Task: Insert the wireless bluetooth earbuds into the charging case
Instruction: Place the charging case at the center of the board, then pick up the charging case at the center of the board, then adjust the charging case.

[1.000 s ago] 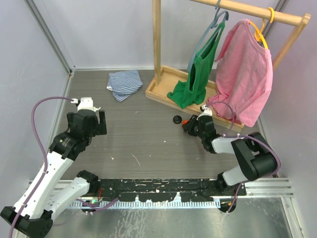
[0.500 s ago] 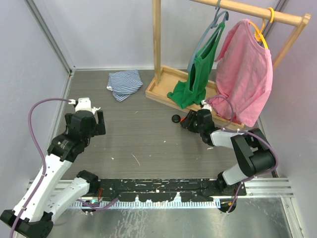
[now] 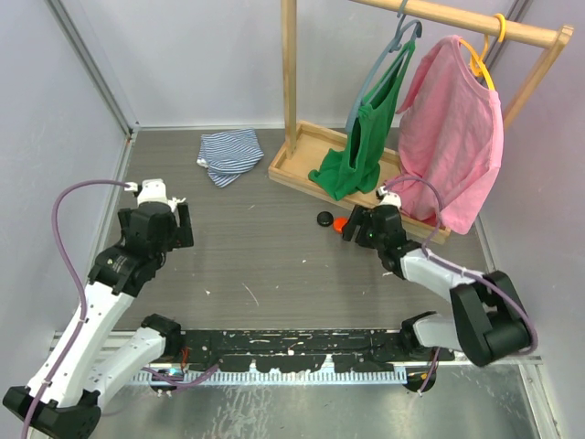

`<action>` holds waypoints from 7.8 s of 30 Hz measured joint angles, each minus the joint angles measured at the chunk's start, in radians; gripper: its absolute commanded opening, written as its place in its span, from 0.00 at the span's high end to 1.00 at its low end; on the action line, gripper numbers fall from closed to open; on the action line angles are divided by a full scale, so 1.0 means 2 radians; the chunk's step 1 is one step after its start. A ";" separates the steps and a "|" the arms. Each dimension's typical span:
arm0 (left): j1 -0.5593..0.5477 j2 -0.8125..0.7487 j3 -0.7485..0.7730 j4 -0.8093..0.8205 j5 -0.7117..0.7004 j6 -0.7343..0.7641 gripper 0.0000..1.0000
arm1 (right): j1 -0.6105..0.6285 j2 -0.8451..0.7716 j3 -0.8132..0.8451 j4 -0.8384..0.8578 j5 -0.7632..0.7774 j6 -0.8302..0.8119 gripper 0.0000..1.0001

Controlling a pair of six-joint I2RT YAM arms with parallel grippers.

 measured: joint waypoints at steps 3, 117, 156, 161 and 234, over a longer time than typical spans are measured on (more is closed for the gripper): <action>0.008 0.011 0.000 0.001 0.002 0.000 0.02 | 0.000 -0.045 -0.026 0.016 0.000 -0.019 0.15; -0.046 0.300 -0.011 0.127 0.099 -0.378 0.55 | 0.154 0.015 -0.182 0.496 -0.130 -0.018 0.15; -0.302 0.249 0.021 0.188 -0.043 -0.488 0.52 | 0.267 0.165 -0.100 0.666 -0.057 -0.034 0.30; -0.310 0.249 0.019 0.197 -0.041 -0.496 0.52 | 0.267 0.165 -0.093 0.666 -0.057 -0.037 0.32; -0.143 0.071 -0.174 0.599 0.499 -0.153 0.52 | 0.145 0.015 -0.072 0.670 -0.354 0.112 0.88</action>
